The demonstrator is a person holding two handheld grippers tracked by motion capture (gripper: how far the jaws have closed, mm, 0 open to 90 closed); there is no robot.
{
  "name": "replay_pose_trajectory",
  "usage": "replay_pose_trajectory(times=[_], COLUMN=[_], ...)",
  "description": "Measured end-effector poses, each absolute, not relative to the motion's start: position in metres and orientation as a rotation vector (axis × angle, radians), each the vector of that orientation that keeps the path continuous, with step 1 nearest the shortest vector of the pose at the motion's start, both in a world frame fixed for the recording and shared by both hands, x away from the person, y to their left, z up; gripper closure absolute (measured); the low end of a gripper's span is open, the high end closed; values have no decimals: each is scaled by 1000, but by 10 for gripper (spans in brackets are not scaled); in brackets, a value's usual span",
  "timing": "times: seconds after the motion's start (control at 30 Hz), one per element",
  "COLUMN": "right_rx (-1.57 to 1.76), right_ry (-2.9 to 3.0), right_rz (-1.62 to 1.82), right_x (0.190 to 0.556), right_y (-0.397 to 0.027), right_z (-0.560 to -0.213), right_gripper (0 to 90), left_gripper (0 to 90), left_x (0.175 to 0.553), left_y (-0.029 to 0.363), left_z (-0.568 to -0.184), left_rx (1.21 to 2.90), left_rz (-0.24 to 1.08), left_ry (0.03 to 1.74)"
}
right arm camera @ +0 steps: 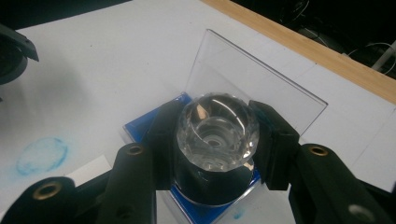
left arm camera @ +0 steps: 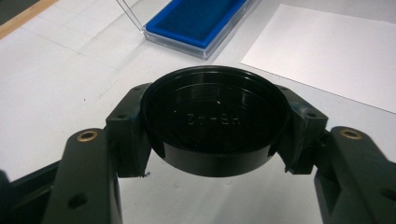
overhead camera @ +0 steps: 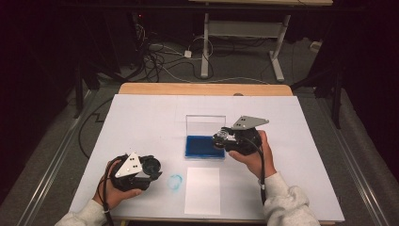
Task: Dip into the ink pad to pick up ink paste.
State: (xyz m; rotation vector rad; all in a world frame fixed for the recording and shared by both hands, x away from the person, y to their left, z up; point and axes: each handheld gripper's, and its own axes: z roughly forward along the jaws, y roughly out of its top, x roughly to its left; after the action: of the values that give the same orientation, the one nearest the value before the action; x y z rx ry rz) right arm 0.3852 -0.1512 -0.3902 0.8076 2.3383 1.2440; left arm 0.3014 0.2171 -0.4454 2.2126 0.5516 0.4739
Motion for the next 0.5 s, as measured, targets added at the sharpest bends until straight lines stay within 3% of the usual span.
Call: replay_pose_trajectory(times=[0.5], right_rx=[781], right_ry=[2325], right_rz=[1284], right_x=[375], right_y=[-154], right_z=[-378], right_gripper=[566], left_gripper=[364], left_x=[300], left_y=[216], left_z=[-447], left_rx=[2233], left_rz=[479], left_ry=[553])
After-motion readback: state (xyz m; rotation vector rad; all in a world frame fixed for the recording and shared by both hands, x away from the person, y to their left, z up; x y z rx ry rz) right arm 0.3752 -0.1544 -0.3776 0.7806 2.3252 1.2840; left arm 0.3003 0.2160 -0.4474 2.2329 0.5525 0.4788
